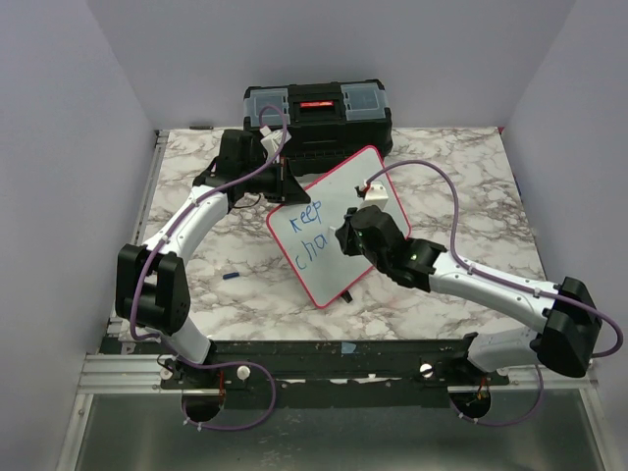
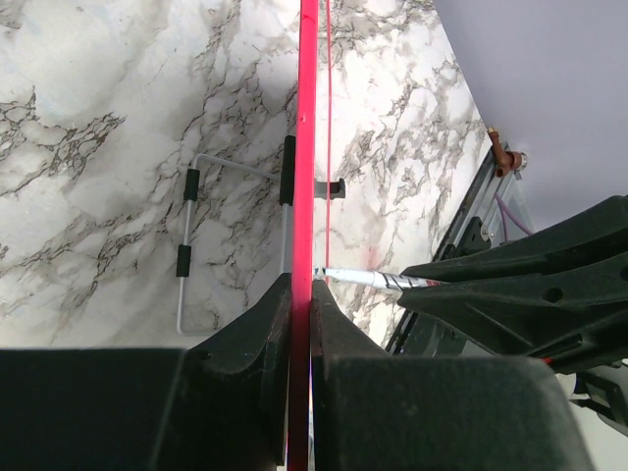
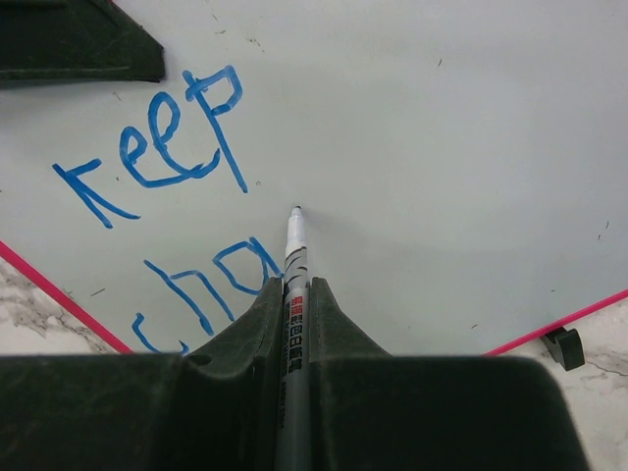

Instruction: Write a sentence on the whiteboard

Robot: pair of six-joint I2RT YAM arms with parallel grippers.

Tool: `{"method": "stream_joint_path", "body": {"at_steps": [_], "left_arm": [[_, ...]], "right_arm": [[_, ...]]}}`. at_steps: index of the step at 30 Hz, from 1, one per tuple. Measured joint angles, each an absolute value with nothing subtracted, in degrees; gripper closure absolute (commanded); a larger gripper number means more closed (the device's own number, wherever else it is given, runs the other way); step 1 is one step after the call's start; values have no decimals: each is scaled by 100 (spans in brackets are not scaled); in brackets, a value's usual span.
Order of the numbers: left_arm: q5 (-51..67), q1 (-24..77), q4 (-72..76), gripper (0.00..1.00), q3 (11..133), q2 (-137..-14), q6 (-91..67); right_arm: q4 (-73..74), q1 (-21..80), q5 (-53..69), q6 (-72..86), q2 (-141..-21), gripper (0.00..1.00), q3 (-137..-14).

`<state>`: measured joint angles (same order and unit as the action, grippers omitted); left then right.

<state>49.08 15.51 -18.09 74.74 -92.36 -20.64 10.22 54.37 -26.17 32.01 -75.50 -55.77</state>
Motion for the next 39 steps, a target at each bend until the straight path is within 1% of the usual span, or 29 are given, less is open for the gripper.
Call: {"method": "stream_joint_path", "body": {"at_steps": [11, 20, 39], "left_arm": [[4908, 1551, -1811, 100, 7474, -9236, -2064], [4908, 1551, -1811, 100, 7474, -9236, -2062], [4908, 1551, -1809, 100, 7452, -9236, -2062]], "right_arm": [[969, 5437, -2574, 3190, -7640, 99, -5577], [854, 5437, -2279, 3190, -7644, 99, -5570], [738, 5437, -2244, 3301, -7489, 99, -5247]]}}
